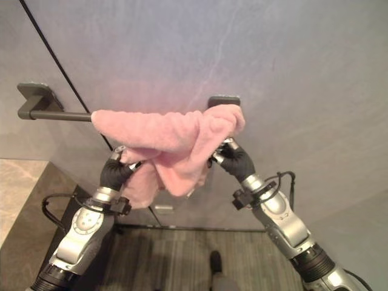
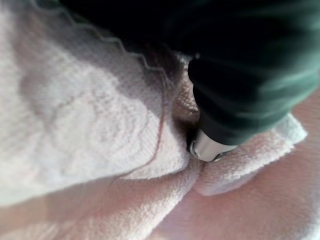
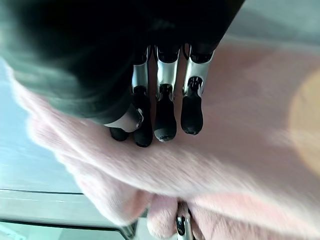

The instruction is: Put brush and paste in cup on sink, flatten towel.

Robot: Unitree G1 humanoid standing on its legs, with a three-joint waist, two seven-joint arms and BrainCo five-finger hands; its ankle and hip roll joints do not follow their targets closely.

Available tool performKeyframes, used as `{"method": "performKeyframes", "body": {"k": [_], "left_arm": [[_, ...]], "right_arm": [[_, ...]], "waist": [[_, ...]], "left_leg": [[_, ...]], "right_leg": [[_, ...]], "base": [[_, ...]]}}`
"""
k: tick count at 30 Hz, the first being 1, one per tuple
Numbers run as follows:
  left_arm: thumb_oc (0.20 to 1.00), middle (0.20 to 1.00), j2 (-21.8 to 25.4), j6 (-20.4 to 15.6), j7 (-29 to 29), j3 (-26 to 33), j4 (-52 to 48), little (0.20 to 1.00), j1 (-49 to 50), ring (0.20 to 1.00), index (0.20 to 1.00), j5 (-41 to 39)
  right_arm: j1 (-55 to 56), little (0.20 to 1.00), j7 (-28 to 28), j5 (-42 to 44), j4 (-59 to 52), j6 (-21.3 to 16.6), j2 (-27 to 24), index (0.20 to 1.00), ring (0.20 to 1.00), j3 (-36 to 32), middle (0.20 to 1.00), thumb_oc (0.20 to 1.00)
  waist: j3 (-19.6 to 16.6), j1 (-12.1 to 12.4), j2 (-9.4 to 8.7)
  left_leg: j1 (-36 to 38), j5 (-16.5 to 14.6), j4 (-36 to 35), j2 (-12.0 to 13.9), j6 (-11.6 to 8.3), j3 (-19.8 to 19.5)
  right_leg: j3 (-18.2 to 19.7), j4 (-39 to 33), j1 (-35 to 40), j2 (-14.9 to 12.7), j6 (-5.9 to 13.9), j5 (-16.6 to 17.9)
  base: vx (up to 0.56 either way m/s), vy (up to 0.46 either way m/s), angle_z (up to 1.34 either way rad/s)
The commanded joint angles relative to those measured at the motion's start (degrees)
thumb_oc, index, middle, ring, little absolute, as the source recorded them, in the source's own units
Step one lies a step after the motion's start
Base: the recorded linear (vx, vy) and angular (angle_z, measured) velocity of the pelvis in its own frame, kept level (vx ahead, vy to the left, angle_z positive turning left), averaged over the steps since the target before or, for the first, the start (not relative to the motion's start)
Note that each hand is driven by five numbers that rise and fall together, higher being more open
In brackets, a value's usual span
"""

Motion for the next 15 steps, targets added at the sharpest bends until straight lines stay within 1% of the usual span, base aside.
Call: {"method": "performKeyframes", "body": {"k": [1,4,5,10,14,15], "left_arm": [[0.2,0.2,2.53,-3.36,1.5,0.75,-0.41,0.2,-0.8,0.2,0.2,-0.66],[0.2,0.2,2.29,-3.29,2.33,1.1,0.16,0.2,-0.51,0.2,0.2,-0.46],[0.2,0.2,1.73,-3.2,2.57,1.64,1.48,0.2,0.32,0.2,0.2,-0.7],[0.2,0.2,1.58,-1.41,2.48,-0.24,7.31,0.2,0.71,0.2,0.2,1.77],[0.2,0.2,1.52,-0.75,1.85,-1.21,7.27,0.2,0.85,0.2,0.2,3.16],[0.2,0.2,1.45,-0.74,1.74,-1.13,6.84,0.2,1.01,0.2,0.2,3.15]], "right_arm": [[-2.15,0.2,-0.9,-0.22,-0.53,-1.02,2.58,0.2,0.2,0.57,0.2,0.2],[-2.4,0.2,-1.9,-0.49,0.34,-0.92,3.82,0.2,0.2,0.85,0.2,0.2],[-2.85,0.2,-1.69,-0.76,-0.89,-1.18,4.32,0.2,0.2,1.07,0.2,0.2],[-3.81,0.2,-0.67,-2.51,-1.23,-0.56,4.11,0.2,0.2,2.87,0.2,0.2],[-2.09,0.2,-1.14,-5.53,-0.39,0.13,3.73,0.2,0.2,2.47,0.2,0.2],[-0.92,0.282,-1.22,-6.82,0.13,0.17,3.44,0.282,0.282,1.89,0.282,0.282]], "waist": [[-1.4,0.56,-2.3],[-1.12,0.9,-2.3],[-0.86,1.3,-2.37],[-0.56,1.51,-2.34],[-0.42,1.19,-2.53],[-0.39,1.11,-2.6]], "left_leg": [[-6.85,6.37,0.13,3.31,-2.23,-5.0],[-7.34,6.56,0.13,3.2,-2.21,-5.18],[-7.87,6.7,0.13,3.15,-2.22,-5.32],[-8.42,6.87,0.13,2.95,-2.19,-5.42],[-8.5,6.78,0.13,2.98,-2.09,-5.2],[-8.53,6.75,0.13,2.96,-2.04,-5.11]], "right_leg": [[0.67,0.43,4.91,-8.22,6.03,-2.37],[0.44,0.43,4.6,-8.32,6.03,-2.21],[0.32,0.43,4.15,-8.42,6.15,-2.06],[0.16,0.43,3.66,-8.7,6.23,-1.86],[0.32,0.43,3.32,-8.66,6.42,-1.71],[0.34,0.43,3.22,-8.69,6.46,-1.66]], "base": [[0.0,0.0,0.0],[-0.01,0.005,0.11],[-0.02,0.007,0.17],[0.0,0.001,0.01],[0.0,0.0,0.0],[0.0,0.0,0.0]]}}
